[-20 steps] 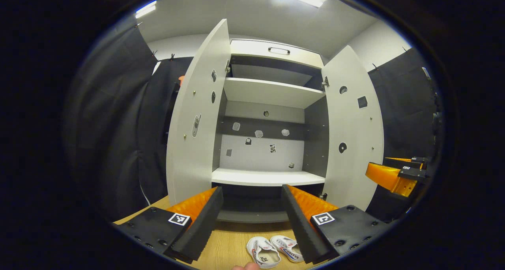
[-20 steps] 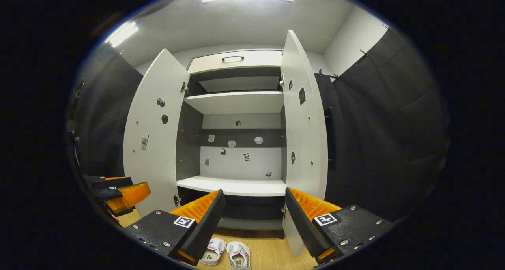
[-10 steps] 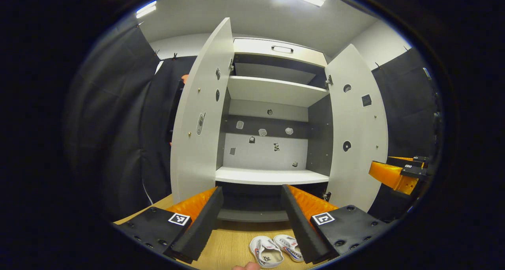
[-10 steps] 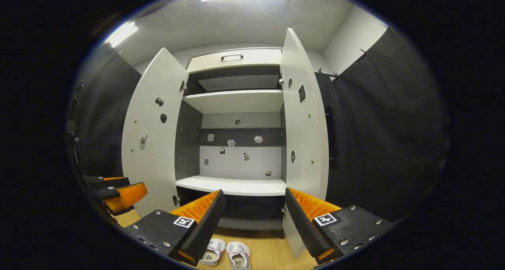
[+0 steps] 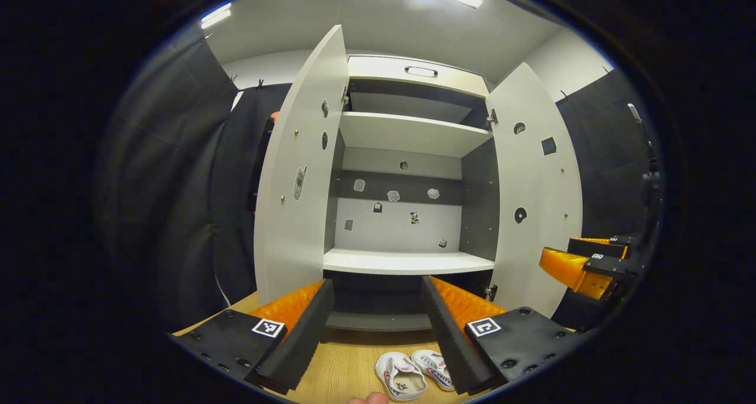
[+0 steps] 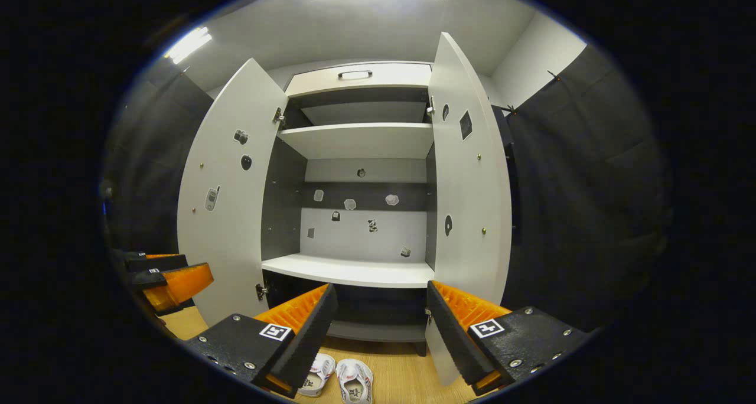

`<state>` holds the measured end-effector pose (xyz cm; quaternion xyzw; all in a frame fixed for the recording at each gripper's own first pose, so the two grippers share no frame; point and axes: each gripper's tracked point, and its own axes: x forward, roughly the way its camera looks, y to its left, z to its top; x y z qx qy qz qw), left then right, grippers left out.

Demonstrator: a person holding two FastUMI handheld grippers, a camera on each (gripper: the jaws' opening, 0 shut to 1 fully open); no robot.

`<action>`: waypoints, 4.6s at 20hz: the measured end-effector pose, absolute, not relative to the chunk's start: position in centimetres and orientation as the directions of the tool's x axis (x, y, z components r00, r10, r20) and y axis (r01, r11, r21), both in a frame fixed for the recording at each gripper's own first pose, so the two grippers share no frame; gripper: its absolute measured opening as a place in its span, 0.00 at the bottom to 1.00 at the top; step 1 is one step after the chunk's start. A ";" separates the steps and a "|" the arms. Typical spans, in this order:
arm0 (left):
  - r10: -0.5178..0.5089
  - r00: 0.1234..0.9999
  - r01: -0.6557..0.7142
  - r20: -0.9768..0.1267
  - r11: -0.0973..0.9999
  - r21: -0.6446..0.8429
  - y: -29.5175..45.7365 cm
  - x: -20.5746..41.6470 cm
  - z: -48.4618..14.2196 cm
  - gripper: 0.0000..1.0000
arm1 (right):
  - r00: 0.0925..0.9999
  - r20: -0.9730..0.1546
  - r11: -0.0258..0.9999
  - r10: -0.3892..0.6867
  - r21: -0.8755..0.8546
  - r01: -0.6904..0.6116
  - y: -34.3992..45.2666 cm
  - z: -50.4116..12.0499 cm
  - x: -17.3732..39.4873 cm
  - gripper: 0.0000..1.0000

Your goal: Grab one shoe with the right hand and put it into the shoe cabinet, grab the other shoe with the left hand and put it into the shoe cabinet; then close the right door with the right hand and the left door with the left hand.

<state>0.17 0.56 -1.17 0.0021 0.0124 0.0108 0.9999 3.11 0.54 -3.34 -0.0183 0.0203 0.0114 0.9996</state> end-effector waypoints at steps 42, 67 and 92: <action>0.052 0.989 -0.048 -0.139 0.998 0.038 -0.8 -1.8 -4.5 0.96 | 0.710 -0.699 0.982 0.080 -0.066 -0.176 1.3 -44.8 9.0 0.02; 0.001 0.997 -0.002 -0.082 1.000 -0.009 0.9 -1.5 -5.3 0.96 | 0.934 -0.352 0.998 -0.056 -0.043 0.044 1.2 -5.9 19.5 0.01; 0.056 0.991 -0.057 -0.119 0.998 -0.001 3.5 -0.3 -6.6 0.96 | 0.777 -0.569 0.963 -0.269 -0.132 0.237 -3.1 -14.5 41.2 0.10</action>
